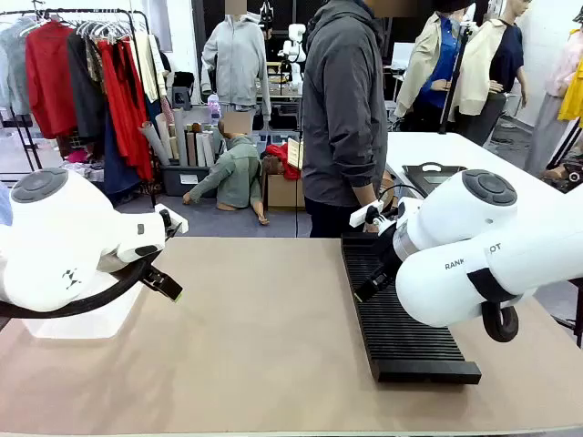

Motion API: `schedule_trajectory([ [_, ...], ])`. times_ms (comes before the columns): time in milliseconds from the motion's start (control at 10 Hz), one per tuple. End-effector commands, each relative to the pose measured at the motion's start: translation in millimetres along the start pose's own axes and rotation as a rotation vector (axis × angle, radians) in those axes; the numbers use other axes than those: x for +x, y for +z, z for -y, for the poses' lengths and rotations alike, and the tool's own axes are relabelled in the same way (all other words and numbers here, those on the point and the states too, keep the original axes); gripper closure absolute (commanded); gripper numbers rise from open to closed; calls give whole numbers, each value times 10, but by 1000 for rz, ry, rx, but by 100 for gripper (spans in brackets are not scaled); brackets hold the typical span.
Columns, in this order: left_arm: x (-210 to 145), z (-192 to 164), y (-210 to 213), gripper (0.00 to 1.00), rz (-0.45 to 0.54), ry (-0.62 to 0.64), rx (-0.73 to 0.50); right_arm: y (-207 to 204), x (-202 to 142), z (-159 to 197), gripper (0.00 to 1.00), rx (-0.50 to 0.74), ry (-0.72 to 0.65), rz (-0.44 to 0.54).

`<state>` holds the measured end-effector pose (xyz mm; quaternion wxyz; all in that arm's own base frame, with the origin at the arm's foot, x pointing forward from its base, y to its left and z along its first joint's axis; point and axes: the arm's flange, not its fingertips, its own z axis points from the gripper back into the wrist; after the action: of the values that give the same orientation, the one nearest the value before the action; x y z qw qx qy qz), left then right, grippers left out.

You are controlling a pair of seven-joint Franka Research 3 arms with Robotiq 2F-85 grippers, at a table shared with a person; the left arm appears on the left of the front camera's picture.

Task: Sort PCBs into racks and boxes based on the side picked up.
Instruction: Pick up the Blank PCB handed by the Human.

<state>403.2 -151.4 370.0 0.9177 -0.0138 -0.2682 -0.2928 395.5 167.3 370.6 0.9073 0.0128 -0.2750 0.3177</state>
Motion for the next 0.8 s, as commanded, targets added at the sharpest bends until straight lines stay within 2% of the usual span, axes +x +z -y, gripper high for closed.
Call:
schedule_trajectory([
  [0, 1, 0, 1, 0, 0, 0, 0, 0, 0, 0, 0, 0, 0, 0],
  [700, 1, 0, 1, 0, 0, 0, 0, 0, 0, 0, 0, 0, 0, 0],
])
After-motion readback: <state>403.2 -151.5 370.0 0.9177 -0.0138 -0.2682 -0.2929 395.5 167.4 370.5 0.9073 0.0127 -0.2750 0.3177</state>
